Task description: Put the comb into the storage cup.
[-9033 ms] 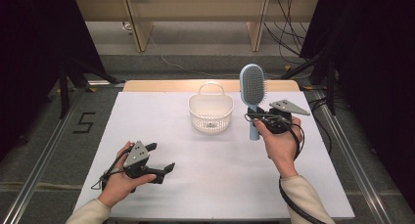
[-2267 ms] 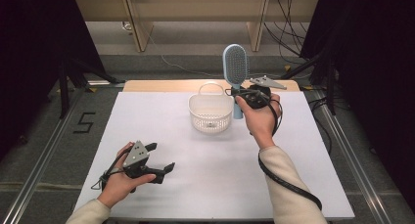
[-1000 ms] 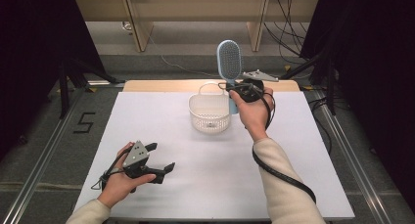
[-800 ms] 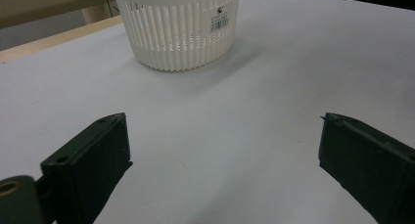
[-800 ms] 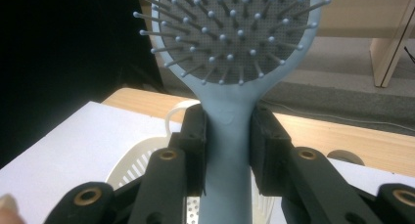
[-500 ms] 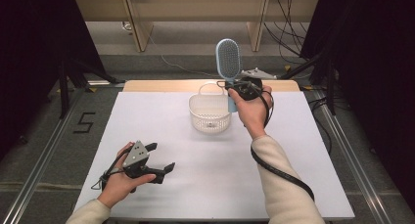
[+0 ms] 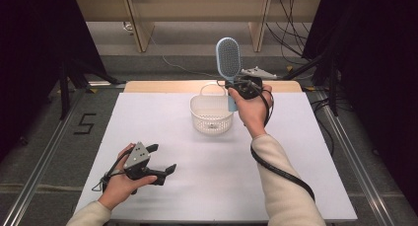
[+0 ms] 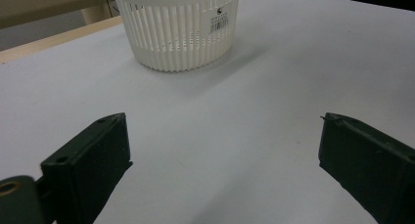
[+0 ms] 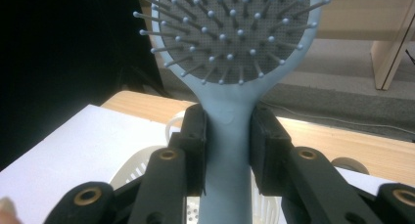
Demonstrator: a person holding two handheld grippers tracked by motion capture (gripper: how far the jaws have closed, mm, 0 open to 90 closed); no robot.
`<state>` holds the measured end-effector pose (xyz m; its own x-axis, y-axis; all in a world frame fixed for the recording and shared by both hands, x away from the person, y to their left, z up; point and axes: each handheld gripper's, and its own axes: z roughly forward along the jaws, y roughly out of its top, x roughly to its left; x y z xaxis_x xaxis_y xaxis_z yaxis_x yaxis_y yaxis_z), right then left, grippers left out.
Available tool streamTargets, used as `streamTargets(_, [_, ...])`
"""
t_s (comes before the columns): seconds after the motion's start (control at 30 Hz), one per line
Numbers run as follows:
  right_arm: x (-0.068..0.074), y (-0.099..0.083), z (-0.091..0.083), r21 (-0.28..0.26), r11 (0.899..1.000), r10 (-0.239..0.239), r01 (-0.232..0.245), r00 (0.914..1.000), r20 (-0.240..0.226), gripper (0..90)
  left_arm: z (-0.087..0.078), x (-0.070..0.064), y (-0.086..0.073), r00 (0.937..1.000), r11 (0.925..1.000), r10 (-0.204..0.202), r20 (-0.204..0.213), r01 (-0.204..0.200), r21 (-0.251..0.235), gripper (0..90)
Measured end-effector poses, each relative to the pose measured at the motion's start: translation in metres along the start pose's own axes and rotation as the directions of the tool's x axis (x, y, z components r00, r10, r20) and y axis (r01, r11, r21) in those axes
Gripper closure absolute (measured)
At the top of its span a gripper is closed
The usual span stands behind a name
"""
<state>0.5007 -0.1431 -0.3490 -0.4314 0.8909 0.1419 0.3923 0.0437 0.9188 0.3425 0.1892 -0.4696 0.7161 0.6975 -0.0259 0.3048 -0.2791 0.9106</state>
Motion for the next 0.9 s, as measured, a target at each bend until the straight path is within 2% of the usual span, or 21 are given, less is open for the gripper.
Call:
streamTargets(0.37, [-0.0003, 0.0014, 0.0033, -0.002, 1.0, 0.0, 0.0, 1.0, -0.002, 70.8, 0.0, 0.0, 0.0001, 1.0, 1.0, 0.001, 0.0, -0.001, 0.0, 4.5])
streamTargets(0.9, [0.0037, 0.0046, 0.0102, -0.013, 0.999, -0.031, 0.031, 0.9995, -0.007, 70.8, 0.0002, -0.0004, 0.0002, 1.0, 1.0, 0.001, -0.002, -0.001, 0.0, 4.6])
